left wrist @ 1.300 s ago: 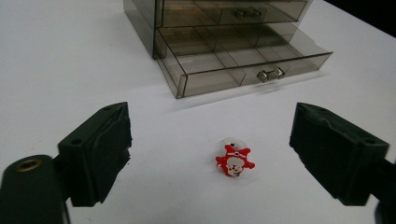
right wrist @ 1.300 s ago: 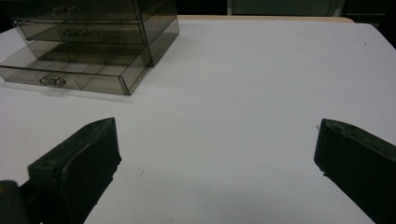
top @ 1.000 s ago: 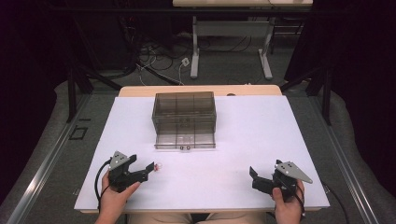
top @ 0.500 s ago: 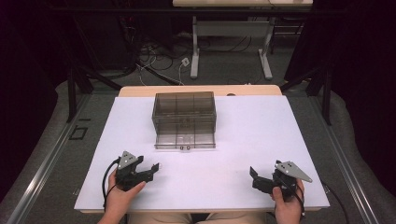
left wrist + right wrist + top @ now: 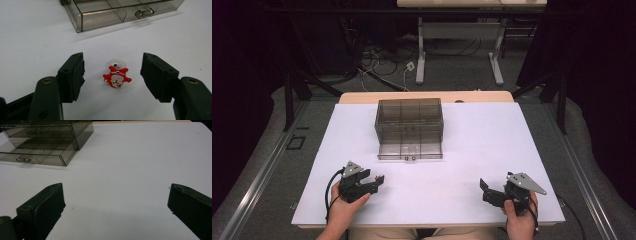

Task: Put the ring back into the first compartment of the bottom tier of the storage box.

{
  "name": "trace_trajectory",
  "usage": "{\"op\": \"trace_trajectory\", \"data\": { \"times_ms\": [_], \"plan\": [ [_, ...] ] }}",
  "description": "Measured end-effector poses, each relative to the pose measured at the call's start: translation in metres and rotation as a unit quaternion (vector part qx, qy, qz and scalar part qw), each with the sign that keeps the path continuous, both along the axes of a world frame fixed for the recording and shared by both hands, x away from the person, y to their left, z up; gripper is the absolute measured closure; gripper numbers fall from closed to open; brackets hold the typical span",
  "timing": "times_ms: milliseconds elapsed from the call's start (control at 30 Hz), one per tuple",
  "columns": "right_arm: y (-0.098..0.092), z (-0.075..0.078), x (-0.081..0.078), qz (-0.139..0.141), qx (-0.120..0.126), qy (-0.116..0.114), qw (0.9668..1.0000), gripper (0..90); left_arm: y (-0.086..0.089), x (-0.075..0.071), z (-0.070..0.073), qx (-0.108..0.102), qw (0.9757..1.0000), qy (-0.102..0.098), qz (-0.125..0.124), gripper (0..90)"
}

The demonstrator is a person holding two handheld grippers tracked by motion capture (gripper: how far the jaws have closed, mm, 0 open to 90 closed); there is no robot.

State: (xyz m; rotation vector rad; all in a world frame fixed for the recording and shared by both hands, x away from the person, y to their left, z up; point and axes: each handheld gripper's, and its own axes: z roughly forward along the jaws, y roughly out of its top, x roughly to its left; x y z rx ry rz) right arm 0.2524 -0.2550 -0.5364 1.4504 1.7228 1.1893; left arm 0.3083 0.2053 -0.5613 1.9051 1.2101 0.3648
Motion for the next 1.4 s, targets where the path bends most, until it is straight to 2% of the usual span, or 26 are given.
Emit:
{"op": "trace_trajectory", "data": {
  "times_ms": [267,667,867,1400],
  "plan": [
    [0.0000,-0.0009,0.0008,0.000,0.000,-0.004,1.0000,0.6,-0.0022,0.0026,-0.0015,0.001,0.9999,0.016,0.001,40.4],
    [-0.0006,-0.0011,0.0010,-0.001,0.000,0.000,1.0000,1.0,-0.0030,0.0029,-0.0018,0.026,0.9993,0.026,-0.007,48.8],
    [-0.0008,-0.0010,0.0009,0.002,0.003,0.002,1.0000,1.1,-0.0034,0.0026,-0.0022,0.017,0.9992,0.035,-0.008,53.3],
    [-0.0010,-0.0011,0.0010,0.003,0.002,0.001,1.0000,1.2,-0.0032,0.0025,-0.0016,0.015,0.9989,0.041,-0.013,63.2]
  ]
}}
